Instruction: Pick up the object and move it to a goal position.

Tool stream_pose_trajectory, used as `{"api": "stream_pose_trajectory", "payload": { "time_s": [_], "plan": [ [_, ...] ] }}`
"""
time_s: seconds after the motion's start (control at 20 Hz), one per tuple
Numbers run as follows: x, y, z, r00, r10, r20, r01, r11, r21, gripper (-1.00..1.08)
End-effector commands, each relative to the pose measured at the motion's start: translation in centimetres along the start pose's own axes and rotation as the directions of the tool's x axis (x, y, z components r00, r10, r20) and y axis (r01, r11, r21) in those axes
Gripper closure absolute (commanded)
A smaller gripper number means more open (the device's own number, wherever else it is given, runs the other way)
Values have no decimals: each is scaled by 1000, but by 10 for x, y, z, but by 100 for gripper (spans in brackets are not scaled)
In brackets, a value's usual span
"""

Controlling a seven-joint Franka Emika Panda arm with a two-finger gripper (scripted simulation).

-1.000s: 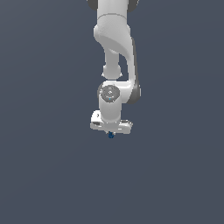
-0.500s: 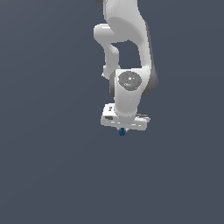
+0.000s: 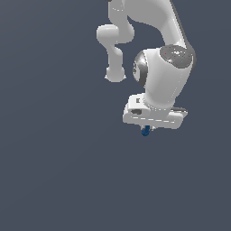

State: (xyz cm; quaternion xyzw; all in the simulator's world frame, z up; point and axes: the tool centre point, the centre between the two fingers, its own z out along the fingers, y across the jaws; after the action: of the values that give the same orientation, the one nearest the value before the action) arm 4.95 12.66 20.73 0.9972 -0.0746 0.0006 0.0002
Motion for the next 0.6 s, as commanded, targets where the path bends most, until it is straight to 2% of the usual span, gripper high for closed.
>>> {"api": "stream_pose_trajectory", "payload": {
  "time_s": [0.0,0.25,0.55],
  "plan": [
    [3,-17,-19,1000,1,1,-1,1000,-1,108],
    [9,-40,-44,1000,1,1,-1,1000,0,108],
    [13,-56,-61,1000,1,1,-1,1000,0,108]
  ]
}}
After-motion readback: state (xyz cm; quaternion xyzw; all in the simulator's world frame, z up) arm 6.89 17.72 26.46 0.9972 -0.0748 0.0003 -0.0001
